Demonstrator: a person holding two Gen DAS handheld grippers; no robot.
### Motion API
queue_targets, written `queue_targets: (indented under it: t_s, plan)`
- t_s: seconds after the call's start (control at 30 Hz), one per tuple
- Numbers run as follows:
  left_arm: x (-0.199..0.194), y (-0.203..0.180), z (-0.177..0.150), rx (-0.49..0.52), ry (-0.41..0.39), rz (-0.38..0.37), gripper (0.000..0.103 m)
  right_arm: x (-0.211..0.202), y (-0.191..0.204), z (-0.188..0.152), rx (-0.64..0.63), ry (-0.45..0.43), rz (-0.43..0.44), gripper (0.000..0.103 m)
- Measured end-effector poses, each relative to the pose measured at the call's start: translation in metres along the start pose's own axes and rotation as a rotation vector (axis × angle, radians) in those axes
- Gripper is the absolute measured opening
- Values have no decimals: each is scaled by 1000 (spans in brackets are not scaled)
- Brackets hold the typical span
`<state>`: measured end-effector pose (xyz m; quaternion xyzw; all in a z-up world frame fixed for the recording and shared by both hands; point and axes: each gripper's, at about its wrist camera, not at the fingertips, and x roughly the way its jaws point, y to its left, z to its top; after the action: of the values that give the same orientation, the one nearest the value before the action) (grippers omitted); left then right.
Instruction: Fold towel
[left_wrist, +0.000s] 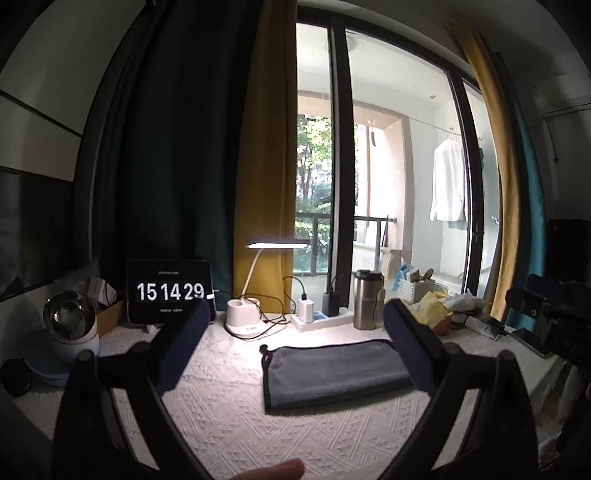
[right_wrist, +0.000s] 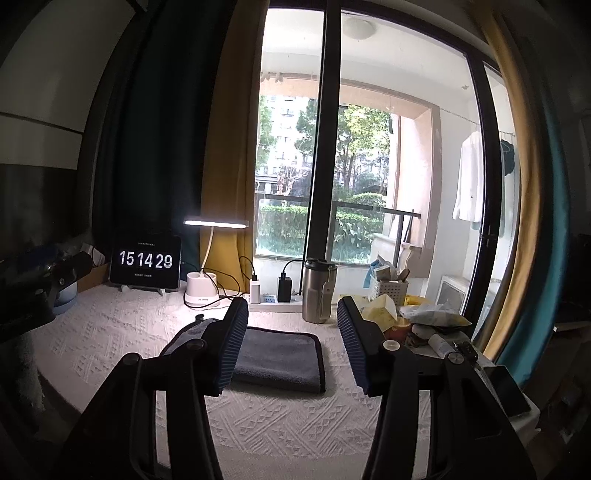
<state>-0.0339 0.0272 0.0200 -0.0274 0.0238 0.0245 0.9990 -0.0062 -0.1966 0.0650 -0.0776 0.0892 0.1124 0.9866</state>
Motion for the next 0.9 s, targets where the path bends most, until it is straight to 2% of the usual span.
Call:
queue_targets:
  t_s: [0.27, 0.9]
  plan:
    - [-4, 0, 1, 4, -13, -2, 97, -5, -1, 2, -9, -20, -14, 54]
    - [-1, 1, 0, -6, 11, 0, 97, -1, 4, 0, -20, 18, 10, 54]
